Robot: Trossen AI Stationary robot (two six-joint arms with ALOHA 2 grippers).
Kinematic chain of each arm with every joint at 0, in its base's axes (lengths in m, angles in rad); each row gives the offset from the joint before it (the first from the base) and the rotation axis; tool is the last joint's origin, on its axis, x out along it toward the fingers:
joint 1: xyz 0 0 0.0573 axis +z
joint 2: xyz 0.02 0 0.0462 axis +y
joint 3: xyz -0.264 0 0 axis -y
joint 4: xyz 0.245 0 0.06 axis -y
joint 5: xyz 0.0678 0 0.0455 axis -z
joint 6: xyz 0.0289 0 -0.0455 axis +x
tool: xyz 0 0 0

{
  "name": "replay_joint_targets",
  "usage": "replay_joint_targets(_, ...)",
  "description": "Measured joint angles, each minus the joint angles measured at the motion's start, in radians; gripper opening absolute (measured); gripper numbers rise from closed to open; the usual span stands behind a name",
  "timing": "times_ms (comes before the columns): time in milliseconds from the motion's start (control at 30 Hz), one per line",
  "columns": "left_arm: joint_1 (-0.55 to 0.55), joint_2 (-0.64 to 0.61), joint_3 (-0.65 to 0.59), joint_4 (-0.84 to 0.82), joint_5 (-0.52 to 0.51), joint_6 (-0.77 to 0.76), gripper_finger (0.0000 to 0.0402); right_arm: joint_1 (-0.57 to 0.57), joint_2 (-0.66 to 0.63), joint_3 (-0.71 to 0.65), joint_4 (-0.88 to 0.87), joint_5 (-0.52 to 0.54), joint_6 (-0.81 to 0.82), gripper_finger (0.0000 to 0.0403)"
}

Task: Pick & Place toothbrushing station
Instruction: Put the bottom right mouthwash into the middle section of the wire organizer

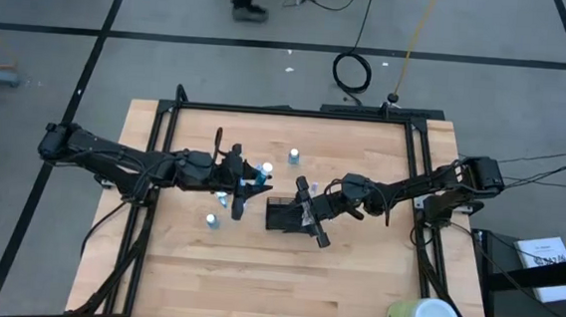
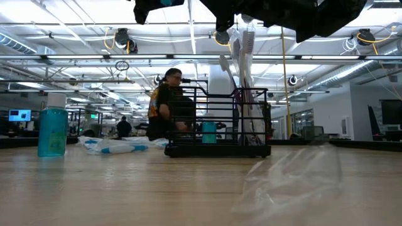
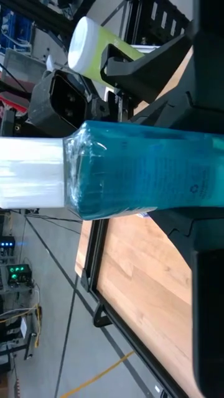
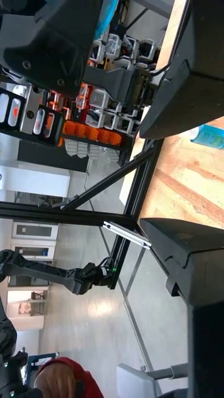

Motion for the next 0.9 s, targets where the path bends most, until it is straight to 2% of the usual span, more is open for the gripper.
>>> replay_joint_targets(733,0.001,0.0,0.0,-0.027,-0.012,0.071,0.0122,0.0,0.0,0.0,0.0,0.0,0.0,0.021)
replay_joint_targets(900,0.001,0.0,0.0,0.0,-0.059,0.073,0.0122,0.0,0.0,0.0,0.0,0.0,0.0,0.021)
